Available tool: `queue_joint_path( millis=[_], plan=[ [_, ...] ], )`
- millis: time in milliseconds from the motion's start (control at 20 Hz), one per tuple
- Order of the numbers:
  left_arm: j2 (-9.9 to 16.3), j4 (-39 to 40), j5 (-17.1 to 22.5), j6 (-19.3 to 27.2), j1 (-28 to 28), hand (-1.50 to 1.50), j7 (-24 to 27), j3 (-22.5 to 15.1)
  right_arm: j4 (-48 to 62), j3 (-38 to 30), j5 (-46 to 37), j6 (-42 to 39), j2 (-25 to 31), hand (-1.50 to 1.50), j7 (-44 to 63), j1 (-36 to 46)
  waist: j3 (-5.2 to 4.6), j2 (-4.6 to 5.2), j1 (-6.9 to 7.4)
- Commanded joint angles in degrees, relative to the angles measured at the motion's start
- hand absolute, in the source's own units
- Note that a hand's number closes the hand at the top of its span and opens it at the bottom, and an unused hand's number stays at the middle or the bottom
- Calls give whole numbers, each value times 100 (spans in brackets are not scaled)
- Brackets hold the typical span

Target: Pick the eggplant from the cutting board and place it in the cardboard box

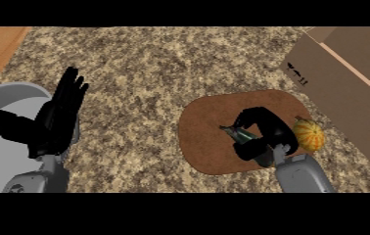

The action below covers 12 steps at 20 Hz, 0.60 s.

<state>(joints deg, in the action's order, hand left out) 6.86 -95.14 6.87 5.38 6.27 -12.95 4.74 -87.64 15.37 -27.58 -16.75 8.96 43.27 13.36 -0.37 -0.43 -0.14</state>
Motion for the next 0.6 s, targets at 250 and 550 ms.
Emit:
queue_joint_path(
  millis=[250,550],
  plan=[
    [-27,28,-5,-47,-114,0,120,-20,-1346,2479,-1732,-149,910,150,-1996,22,38,-23,26],
    [47,217,-4,-58,3,0,196,114,-2275,2982,-2848,834,1199,150,-2222,-556,37,24,-47]
  ],
)
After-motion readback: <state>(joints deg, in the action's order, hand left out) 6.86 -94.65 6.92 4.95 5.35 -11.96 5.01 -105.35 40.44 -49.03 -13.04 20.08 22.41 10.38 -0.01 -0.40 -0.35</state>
